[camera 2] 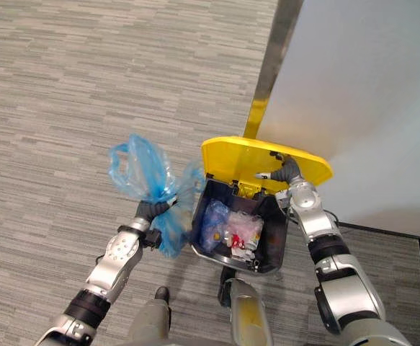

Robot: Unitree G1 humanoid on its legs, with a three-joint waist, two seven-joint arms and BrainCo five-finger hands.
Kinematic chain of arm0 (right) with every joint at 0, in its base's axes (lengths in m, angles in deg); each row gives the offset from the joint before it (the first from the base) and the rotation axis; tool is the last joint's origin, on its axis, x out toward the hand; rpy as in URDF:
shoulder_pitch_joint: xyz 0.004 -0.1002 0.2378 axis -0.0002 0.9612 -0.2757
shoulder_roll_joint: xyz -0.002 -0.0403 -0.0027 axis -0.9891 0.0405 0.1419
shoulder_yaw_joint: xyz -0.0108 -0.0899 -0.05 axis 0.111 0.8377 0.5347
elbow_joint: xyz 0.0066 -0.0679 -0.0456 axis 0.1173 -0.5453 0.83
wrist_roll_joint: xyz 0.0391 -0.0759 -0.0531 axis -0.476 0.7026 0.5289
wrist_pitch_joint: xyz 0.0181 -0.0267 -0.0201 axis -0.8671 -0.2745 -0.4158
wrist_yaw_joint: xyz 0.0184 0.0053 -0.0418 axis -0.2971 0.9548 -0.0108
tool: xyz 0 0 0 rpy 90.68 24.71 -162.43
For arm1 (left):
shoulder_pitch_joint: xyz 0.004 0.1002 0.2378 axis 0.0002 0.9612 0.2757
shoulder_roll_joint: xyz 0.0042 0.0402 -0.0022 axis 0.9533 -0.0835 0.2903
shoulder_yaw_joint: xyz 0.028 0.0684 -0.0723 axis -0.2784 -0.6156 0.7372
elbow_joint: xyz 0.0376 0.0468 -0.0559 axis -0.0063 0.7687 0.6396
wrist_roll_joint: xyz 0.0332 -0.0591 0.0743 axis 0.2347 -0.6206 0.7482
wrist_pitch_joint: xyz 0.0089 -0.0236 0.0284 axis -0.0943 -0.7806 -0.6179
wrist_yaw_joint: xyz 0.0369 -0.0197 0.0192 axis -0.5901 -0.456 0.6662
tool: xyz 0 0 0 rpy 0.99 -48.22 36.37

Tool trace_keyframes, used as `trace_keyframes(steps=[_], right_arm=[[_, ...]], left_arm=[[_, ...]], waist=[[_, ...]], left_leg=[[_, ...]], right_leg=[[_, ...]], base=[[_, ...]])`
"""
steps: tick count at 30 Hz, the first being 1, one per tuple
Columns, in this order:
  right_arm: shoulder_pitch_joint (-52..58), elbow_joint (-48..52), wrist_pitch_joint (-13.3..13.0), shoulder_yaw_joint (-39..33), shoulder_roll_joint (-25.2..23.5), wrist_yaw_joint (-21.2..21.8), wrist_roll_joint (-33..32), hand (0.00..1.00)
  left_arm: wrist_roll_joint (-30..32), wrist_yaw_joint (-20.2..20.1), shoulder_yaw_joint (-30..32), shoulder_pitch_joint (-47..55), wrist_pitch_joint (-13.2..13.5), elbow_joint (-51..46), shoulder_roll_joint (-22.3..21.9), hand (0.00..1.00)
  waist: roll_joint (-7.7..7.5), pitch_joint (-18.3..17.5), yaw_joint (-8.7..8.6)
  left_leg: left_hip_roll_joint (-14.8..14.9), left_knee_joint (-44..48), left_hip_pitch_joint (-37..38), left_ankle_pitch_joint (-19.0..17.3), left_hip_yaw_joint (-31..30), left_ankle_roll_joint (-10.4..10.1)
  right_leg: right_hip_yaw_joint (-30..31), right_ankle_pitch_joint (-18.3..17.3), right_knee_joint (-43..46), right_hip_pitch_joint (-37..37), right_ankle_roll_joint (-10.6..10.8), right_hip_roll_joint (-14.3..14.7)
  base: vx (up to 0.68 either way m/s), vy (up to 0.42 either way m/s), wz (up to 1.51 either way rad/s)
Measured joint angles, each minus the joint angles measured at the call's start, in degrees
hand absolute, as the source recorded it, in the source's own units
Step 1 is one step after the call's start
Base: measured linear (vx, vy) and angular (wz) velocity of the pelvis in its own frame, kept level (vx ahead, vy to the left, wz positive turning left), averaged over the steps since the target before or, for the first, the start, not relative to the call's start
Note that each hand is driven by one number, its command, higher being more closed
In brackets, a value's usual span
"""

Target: Gather rubbish on tea table into small bin, then transfer packed bag to large trash can.

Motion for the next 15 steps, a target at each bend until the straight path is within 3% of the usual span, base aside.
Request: trace_keyframes(steps=[9, 15], right_arm=[[-7.9, 0.0, 0.4, 5.4, 2.0, 0.4, 2.9, 0.00], [-11.6, 0.0, 0.4, 7.2, 1.7, 0.4, 4.0, 0.00]], left_arm=[[1.3, 0.8, -6.5, -11.5, -0.5, 4.1, -2.3, 1.00], [2.4, 2.5, -7.3, -16.6, -0.9, 6.4, -3.7, 1.00]], waist=[[-0.54, 2.8, -0.07], [-0.73, 3.9, 0.10]], left_leg=[[0.0, 2.2, -2.3, -0.6, 4.0, 0.5], [0.2, 6.3, -5.3, -2.4, 7.0, 1.1]], right_leg=[[3.6, 2.2, -0.1, -3.5, 0.0, 0.8], [6.7, 3.8, -0.2, -6.6, 0.3, 1.5]], base=[[-0.03, 0.013, -0.20], [-0.05, 0.046, -0.30]])
